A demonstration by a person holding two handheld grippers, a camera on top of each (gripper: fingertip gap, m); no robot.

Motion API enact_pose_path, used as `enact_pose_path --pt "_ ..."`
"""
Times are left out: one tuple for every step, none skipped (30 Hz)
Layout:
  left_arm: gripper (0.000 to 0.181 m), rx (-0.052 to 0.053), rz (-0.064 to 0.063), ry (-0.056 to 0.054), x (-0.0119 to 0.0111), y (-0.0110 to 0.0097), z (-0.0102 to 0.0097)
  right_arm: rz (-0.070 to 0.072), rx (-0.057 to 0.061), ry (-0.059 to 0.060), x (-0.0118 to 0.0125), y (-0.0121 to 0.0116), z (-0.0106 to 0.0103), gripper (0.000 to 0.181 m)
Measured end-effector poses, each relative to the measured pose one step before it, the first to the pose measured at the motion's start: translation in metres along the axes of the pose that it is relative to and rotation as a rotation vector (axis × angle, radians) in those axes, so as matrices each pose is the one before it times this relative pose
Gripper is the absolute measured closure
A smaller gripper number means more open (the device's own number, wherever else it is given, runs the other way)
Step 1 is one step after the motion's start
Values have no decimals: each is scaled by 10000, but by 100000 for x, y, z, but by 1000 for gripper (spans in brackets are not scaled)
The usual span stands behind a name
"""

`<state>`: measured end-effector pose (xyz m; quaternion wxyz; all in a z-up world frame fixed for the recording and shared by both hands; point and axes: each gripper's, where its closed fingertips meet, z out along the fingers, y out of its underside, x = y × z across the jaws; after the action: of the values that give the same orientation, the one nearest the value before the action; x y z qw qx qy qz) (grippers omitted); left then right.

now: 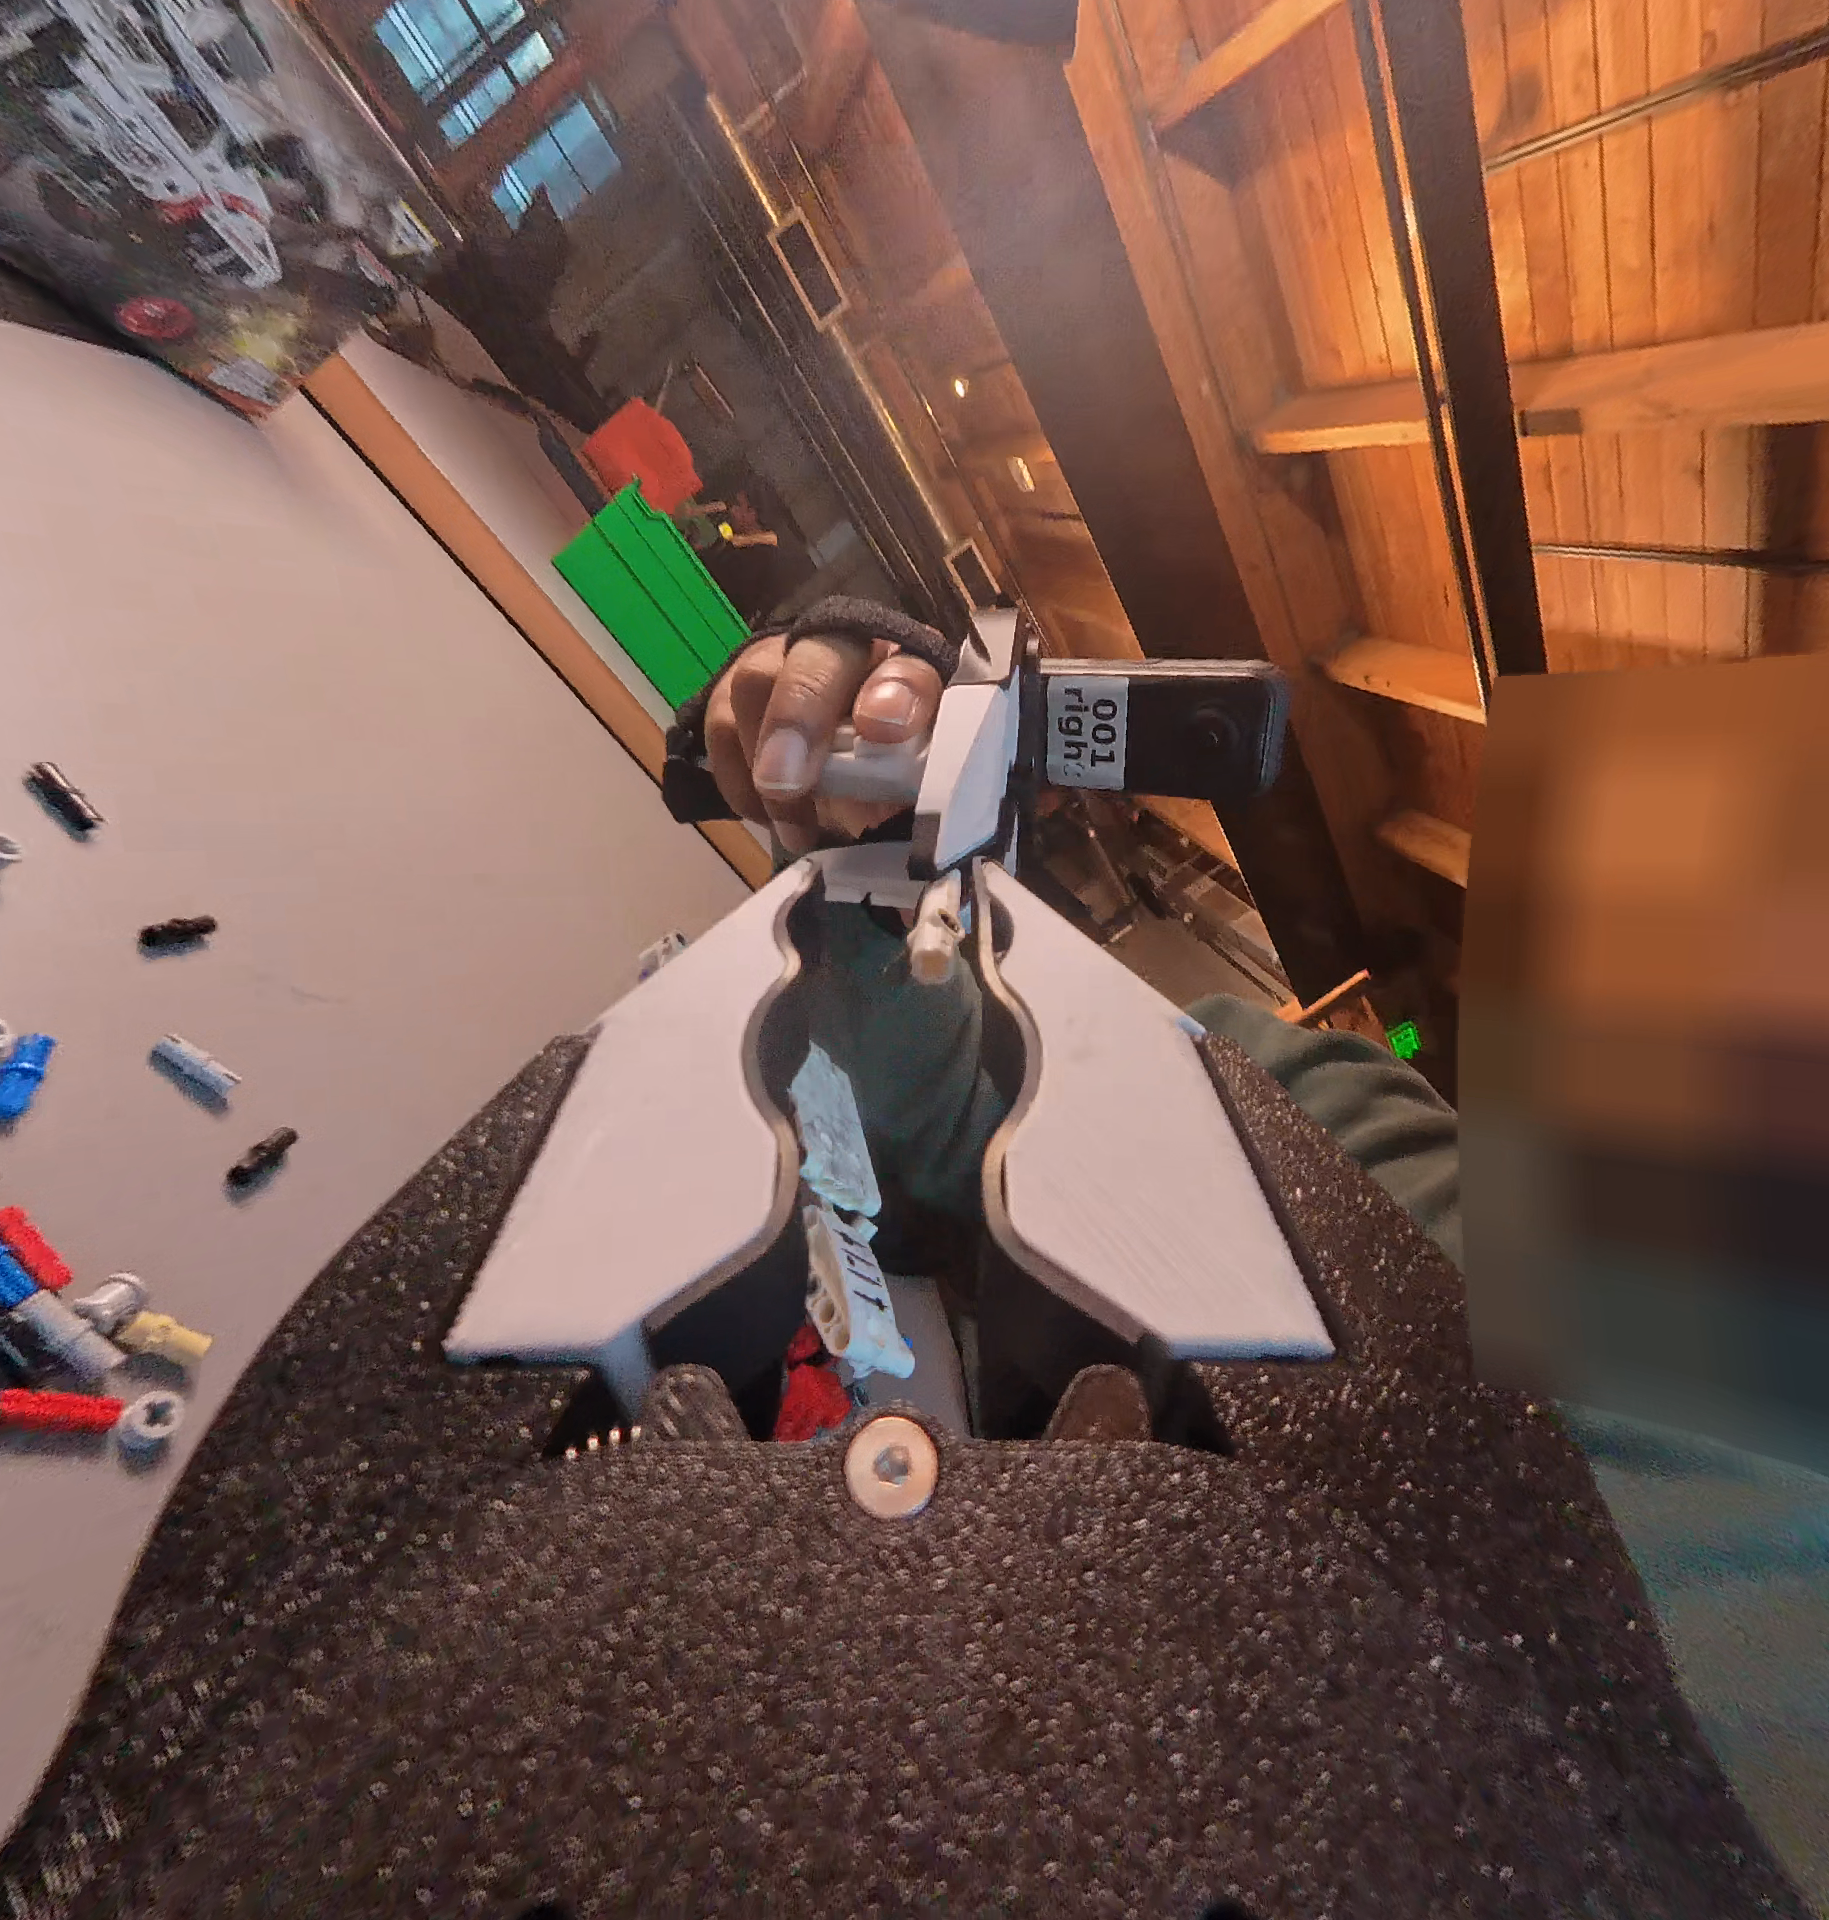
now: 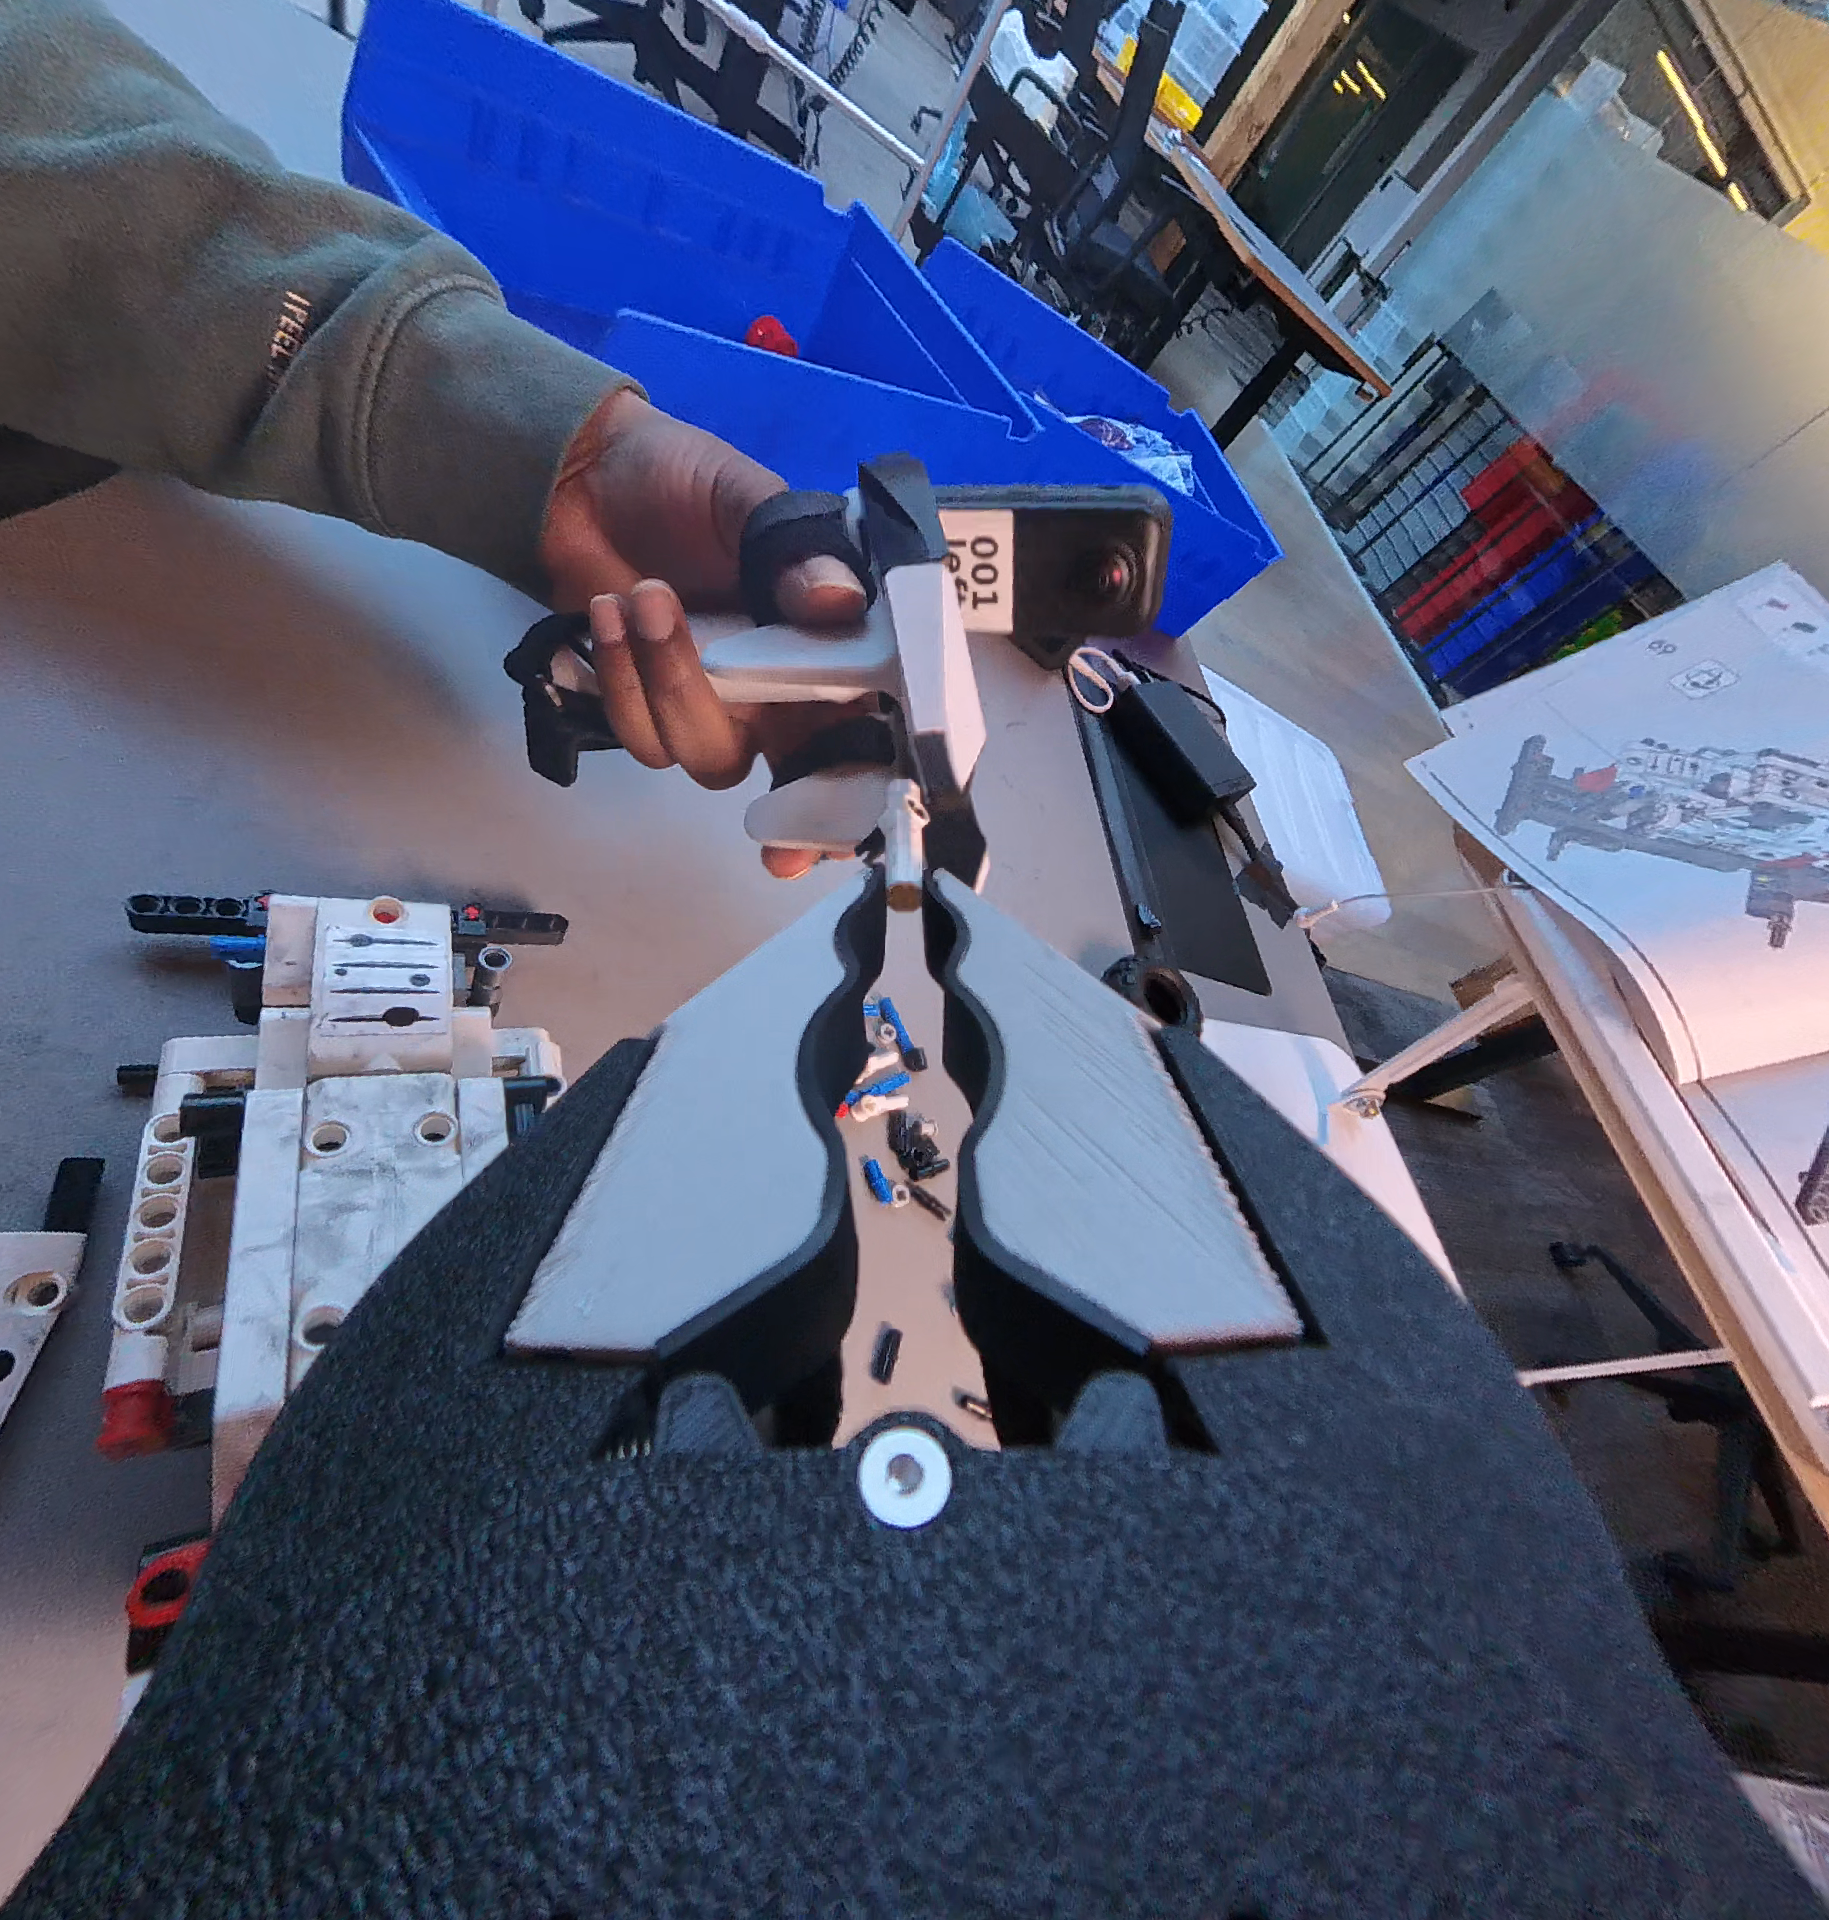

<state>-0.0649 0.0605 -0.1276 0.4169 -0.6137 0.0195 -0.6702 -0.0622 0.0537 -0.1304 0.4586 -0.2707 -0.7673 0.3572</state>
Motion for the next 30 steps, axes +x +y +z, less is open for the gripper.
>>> enact_pose_path --pt "153 159 287 -141 -68 -329 -334 133 -28 -16 84 249 -6 176" --pt "152 -2 496 -138 121 -136 -194 185 90 -5 116 74 -15 176" --pt "152 -112 562 -75 313 19 -81 310 182 -119 -9 -60 -46 176" --pt "152 -179 545 -136 264 70 30 346 205 -166 -66 -123 -56 176" --pt "152 -223 573 -117 348 171 133 283 213 -102 8 -177 -64 176" --pt "152 -253 518 -176 249 217 208 232 199 -156 -124 -209 -59 176" --pt "153 -254 472 -160 237 240 247 193 164 -141 -138 -213 -59 175" --pt "156 -233 391 -115 241 232 256 145 172 -87 -78 -258 -55 175" --pt "161 -170 303 -139 123 145 203 133 121 -109 -112 -207 -52 175" --pt "168 -57 272 -134 72 -4 117 91 59 -25 8 -115 -68 175" --pt "173 36 204 1 225 -133 64 16 2 17 57 -24 -71 175" --pt "174 -27 141 -50 85 -55 51 67 31 -9 15 -70 -69 175" --pt "174 -18 62 -8 116 -72 29 83 4 -22 -4 -36 -25 175" --pt "174 -29 -3 -9 54 -37 -3 37 4 -6 -11 -62 -3 175" --pt "174 -6 -73 49 88 -22 -37 -36 -1 9 -51 -75 21 175" --pt "174 -12 -110 101 119 4 -50 -80 -11 7 -84 -86 36 175" --pt "174 7 -108 101 107 3 -53 -99 -4 23 -80 -99 48 175" --pt "174 15 -100 85 92 -12 -30 -95 2 38 -31 -85 36 175" --pt "174 16 -119 57 35 -21 -24 -60 -2 31 5 -41 18 175" --pt "174 -5 -126 49 9 8 -8 -15 1 -8 -12 4 7 175" --pt "175 -21 -115 36 -30 34 7 19 -1 -23 -13 58 -4 175" --pt "175 -31 -136 23 -81 77 -4 -1 -35 -1 6 124 33 175" --pt "175 -40 -139 15 -148 117 -31 -49 -67 -11 -15 205 60 175" --pt "175 -75 -113 12 -189 187 -59 -9 -117 -56 -28 294 97 175" --pt "175 -69 27 -113 -341 149 -83 96 -159 -32 114 399 128 176" --pt "175 -101 210 -246 -390 122 -81 123 -99 -58 131 416 84 176" --pt "175 -177 306 -300 -326 148 -4 163 -2 -118 81 374 2 176" --pt "175 -153 345 -309 -222 73 67 243 84 -144 100 236 -124 176" --pt "175 -99 204 -175 -33 -36 110 251 157 -173 29 8 -210 176" --pt "175 -84 191 -96 73 -73 147 188 101 -150 9 -39 -249 176"
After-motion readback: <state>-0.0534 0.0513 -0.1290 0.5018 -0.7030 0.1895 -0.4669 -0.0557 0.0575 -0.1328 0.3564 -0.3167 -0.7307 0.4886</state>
